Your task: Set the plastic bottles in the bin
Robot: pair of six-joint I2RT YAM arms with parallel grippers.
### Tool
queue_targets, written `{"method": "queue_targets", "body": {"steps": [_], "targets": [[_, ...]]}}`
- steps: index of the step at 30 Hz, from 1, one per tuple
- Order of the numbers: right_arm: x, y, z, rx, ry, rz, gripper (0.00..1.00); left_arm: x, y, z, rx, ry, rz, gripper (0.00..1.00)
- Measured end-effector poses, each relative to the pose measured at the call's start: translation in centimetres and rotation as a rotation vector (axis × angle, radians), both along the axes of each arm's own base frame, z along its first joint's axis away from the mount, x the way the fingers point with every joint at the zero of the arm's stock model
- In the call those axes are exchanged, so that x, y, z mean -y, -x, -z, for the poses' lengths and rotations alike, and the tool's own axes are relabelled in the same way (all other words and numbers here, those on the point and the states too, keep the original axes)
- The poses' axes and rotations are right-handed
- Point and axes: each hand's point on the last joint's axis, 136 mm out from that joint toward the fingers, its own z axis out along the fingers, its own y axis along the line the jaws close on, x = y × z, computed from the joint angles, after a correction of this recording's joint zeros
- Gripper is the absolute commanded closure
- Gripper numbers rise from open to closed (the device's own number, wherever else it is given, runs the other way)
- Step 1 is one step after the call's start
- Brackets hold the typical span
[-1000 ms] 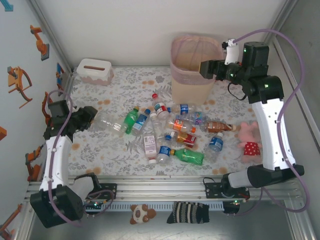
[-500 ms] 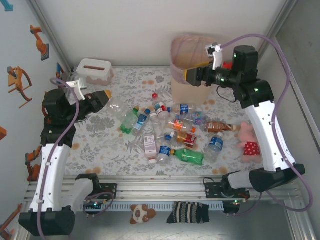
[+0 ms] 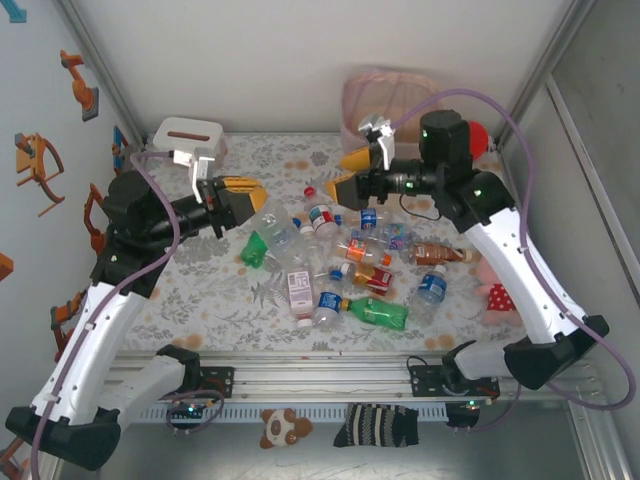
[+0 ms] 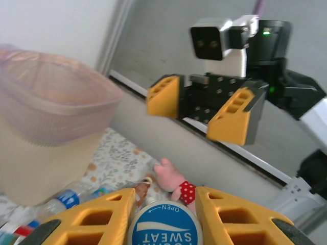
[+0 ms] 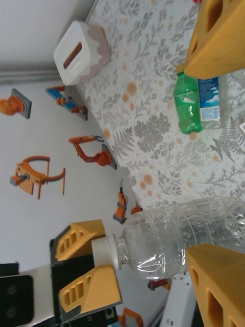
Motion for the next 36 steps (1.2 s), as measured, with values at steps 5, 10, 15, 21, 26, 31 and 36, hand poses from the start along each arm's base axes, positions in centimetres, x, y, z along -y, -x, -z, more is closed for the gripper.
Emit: {"method": "queue_targets", "body": {"steps": [5,10,15,21,26,31,36], "targets": [[-1.2,3.2,0.5,0.055,-0.012,-0.138,0.08,2.0,1.7,-1.5,0.074,0.005,0.113,1.00],[-2.3,6.7,0.6,0.101,-0.028,-0.280,0.01,3.6,3.2,-2.6,0.133,0.008,0.202,1.00],[-3.2,8.8,1.6,0.120,-0.016,-0.367,0.01,4.7,3.6,-3.0,0.160,0.005,0.247,1.00],[-3.5,9.3,3.4,0.115,0.010,-0.408,0.04,5.3,3.5,-3.0,0.173,0.000,0.261,1.00],[-3.5,9.3,4.9,0.091,0.045,-0.420,0.08,5.5,3.3,-3.2,0.188,0.005,0.258,1.00],[-3.5,9.4,5.5,0.087,0.060,-0.433,0.15,5.5,3.2,-3.5,0.213,0.010,0.247,1.00],[-3.5,9.5,5.9,0.082,0.065,-0.443,0.23,5.5,3.1,-3.6,0.219,0.013,0.239,1.00]]}}
